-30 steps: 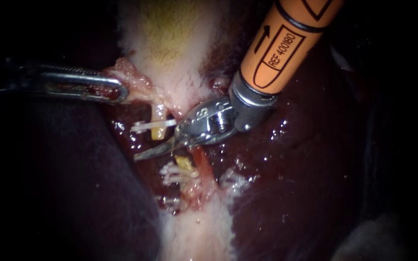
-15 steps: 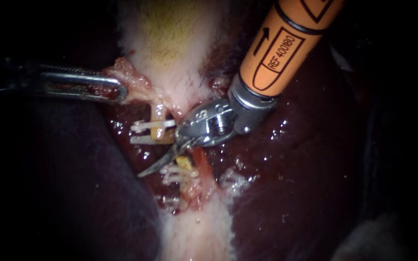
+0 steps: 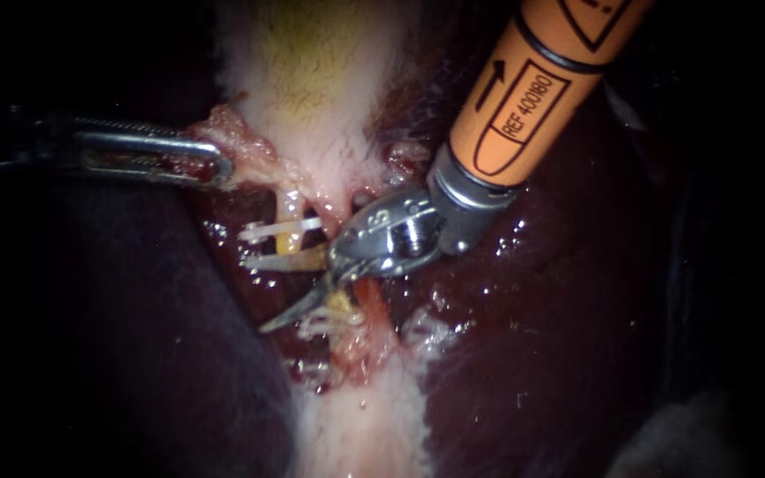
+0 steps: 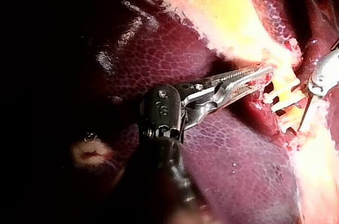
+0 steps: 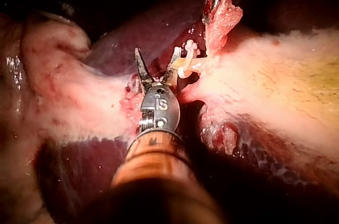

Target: Go back from the cut left tube

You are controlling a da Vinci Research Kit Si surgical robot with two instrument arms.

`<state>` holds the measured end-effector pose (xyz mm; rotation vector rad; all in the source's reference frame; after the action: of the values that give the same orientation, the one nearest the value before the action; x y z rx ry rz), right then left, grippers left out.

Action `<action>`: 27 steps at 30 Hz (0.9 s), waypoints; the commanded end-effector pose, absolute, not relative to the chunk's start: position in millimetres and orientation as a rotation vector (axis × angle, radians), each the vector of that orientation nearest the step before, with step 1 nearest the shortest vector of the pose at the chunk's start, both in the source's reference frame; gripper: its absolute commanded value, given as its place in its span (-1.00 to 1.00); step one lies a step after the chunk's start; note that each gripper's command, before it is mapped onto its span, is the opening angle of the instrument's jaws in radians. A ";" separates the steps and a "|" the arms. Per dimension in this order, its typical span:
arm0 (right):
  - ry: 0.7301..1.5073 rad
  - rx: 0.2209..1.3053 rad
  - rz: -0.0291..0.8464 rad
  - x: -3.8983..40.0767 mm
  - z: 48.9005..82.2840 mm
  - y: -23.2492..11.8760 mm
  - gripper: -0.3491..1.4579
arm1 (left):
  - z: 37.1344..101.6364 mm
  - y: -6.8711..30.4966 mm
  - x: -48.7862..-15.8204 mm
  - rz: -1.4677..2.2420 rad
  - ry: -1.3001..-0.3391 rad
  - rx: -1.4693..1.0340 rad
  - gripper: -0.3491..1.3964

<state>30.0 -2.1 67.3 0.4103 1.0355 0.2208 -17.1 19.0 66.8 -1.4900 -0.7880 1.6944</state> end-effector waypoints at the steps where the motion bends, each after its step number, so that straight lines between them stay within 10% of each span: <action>1: 1.027 0.389 0.251 29.5 66.6 -2.3 0.99 | 66.8 19.0 -17.1 1.694 -0.789 -1.490 -1.00; 27: 0.979 0.214 0.259 10.2 60.6 0.6 0.99 | 67.4 19.4 -16.6 1.694 -0.788 -1.490 -1.00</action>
<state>10.1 0.7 60.5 0.2136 0.9789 0.2593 -16.6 19.4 67.4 -1.4896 -0.7871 1.6932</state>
